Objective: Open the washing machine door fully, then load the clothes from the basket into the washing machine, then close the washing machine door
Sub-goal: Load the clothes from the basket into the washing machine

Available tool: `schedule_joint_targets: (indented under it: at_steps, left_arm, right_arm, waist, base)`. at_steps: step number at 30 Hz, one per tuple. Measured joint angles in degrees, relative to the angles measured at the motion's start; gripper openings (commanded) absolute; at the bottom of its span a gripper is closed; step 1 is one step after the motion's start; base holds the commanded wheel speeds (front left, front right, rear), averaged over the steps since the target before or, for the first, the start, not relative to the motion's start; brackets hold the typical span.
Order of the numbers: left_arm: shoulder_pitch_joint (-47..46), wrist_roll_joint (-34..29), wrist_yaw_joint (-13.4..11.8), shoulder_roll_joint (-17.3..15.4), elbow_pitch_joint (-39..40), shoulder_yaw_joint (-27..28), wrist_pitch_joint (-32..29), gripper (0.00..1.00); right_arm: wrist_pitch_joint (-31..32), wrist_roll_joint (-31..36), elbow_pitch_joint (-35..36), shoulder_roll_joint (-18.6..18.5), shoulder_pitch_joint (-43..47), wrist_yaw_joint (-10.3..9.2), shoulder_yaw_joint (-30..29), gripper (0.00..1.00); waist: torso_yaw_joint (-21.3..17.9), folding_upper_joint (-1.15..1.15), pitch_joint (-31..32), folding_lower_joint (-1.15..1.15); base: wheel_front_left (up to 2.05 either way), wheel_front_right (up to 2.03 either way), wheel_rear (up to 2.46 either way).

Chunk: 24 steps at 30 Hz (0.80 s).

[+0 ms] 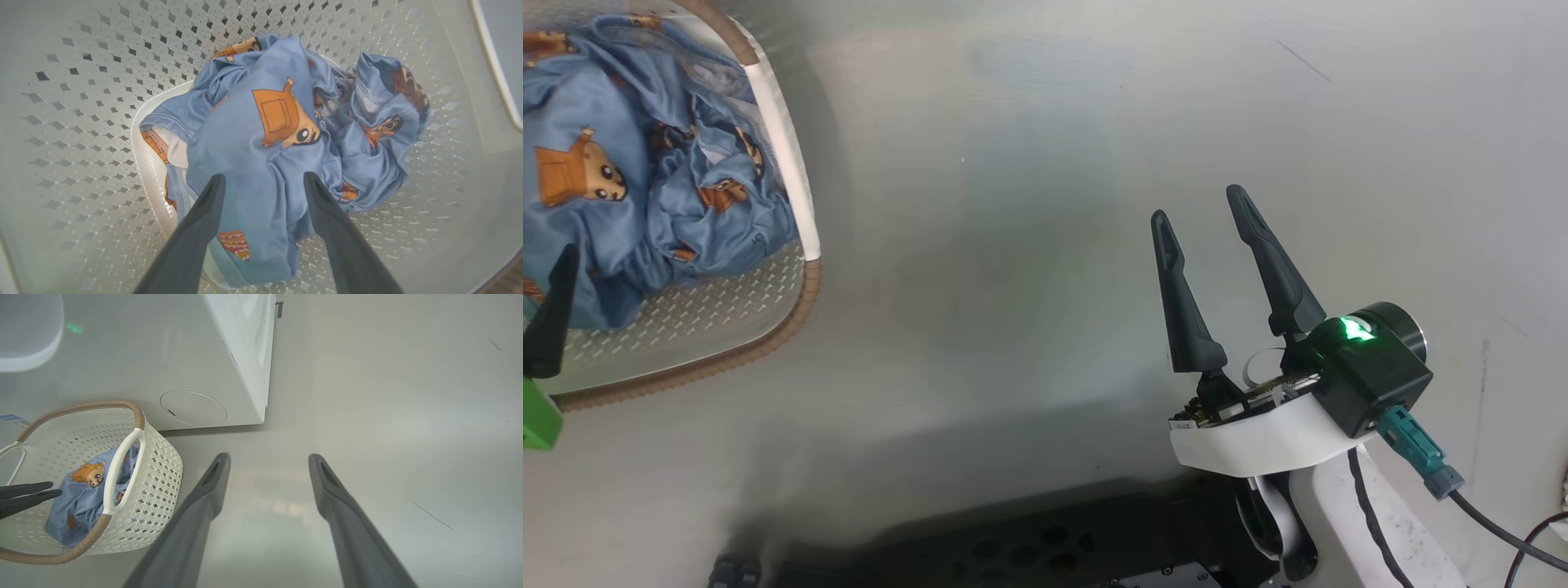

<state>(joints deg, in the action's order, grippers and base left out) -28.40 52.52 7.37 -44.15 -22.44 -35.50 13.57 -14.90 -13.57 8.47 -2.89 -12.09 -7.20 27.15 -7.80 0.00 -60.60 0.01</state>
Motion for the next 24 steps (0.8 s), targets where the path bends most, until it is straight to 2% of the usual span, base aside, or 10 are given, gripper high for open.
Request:
schedule_joint_targets:
  at_steps: [12,24]
  left_arm:
    - [-3.4,2.9,0.0,-3.8,-3.2,-2.8,-1.7,1.00]
    - [-7.5,4.0,0.0,-4.0,-7.7,-5.8,-5.6,1.00]
  right_arm:
    - [0.0,-1.8,0.7,0.0,-0.4,0.00,1.7,1.00]
    - [0.0,-2.1,1.1,0.1,-0.4,0.00,1.9,1.00]
  waist:
    - [-2.5,0.00,-2.2,0.00]
    - [-4.3,0.00,-3.2,-0.01]
  base:
    - [0.00,0.00,0.00]
    - [0.00,0.00,0.00]
